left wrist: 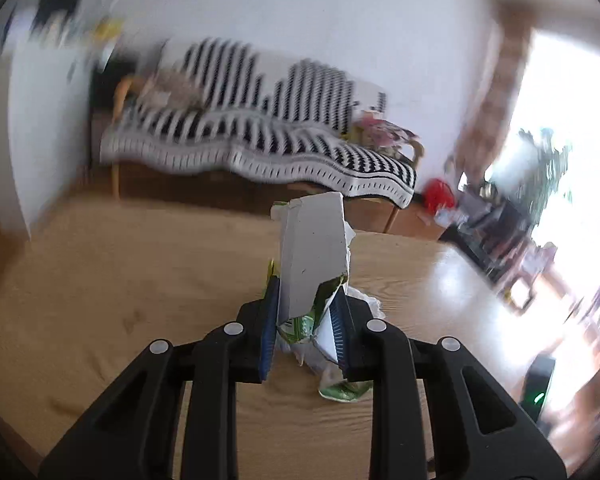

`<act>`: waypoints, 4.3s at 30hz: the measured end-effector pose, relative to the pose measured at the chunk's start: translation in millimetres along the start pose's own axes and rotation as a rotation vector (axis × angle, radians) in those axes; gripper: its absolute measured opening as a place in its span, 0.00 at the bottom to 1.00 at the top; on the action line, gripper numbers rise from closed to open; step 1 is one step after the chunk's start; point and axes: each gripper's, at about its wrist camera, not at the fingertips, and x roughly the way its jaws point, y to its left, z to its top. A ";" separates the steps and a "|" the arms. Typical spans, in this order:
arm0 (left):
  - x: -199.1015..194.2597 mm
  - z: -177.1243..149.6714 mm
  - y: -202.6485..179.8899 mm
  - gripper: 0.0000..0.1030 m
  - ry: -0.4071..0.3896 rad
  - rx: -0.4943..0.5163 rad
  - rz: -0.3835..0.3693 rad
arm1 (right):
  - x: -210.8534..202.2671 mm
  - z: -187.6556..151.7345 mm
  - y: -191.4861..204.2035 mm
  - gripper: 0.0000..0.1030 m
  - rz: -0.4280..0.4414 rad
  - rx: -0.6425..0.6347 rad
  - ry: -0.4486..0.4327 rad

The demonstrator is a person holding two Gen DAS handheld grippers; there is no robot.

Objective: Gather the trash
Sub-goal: 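Carry box and ribbon to the black bin and open both tools over it, then move both tools back over the remaining trash on the table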

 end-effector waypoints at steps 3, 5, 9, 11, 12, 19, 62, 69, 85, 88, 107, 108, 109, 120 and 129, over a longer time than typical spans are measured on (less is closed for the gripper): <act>23.7 -2.6 -9.0 0.23 0.068 -0.023 -0.016 | -0.7 1.6 -3.8 0.09 -0.007 0.002 -0.003; 20.9 -0.5 -18.7 0.22 0.050 0.001 -0.028 | -2.1 3.2 -8.4 0.09 0.005 0.020 -0.002; 25.6 4.4 -33.9 0.22 0.042 0.023 -0.037 | -11.3 5.3 -17.1 0.09 -0.016 0.017 -0.025; 36.6 -2.4 -38.6 0.22 0.086 0.015 -0.059 | -15.0 5.5 -23.4 0.09 -0.017 0.032 -0.028; 40.6 -5.7 -44.4 0.22 0.102 0.020 -0.070 | -18.0 5.3 -28.7 0.09 -0.021 0.038 -0.031; 59.7 -33.2 -101.7 0.23 0.178 0.091 -0.143 | -43.2 -3.7 -80.3 0.09 -0.077 0.099 -0.058; 145.5 -293.5 -484.5 0.24 0.570 0.562 -0.650 | -94.4 -161.7 -429.4 0.09 -0.313 0.712 0.175; 143.8 -297.1 -488.4 0.62 0.553 0.570 -0.673 | -98.8 -163.4 -434.7 0.22 -0.306 0.754 0.163; 108.9 -220.5 -416.1 0.92 0.506 0.445 -0.634 | -126.7 -93.6 -368.9 0.72 -0.308 0.637 -0.021; 102.2 -193.7 -375.6 0.93 0.466 0.400 -0.570 | -125.4 -63.4 -329.3 0.74 -0.254 0.565 -0.059; 58.4 -77.1 -26.3 0.93 0.287 0.033 -0.067 | -9.3 40.7 -8.9 0.76 0.123 0.131 0.063; 56.8 -78.8 -11.2 0.93 0.295 0.020 -0.057 | -4.8 41.5 0.7 0.76 0.129 0.122 0.070; 56.8 -79.1 0.5 0.93 0.304 0.001 -0.053 | 1.2 41.9 12.8 0.76 0.137 0.108 0.079; 67.0 -79.6 38.8 0.93 0.311 0.021 -0.024 | 51.9 52.5 71.2 0.78 0.130 0.033 0.110; 76.1 -84.6 52.7 0.93 0.327 0.024 -0.012 | 84.6 60.6 82.7 0.83 0.129 0.026 0.132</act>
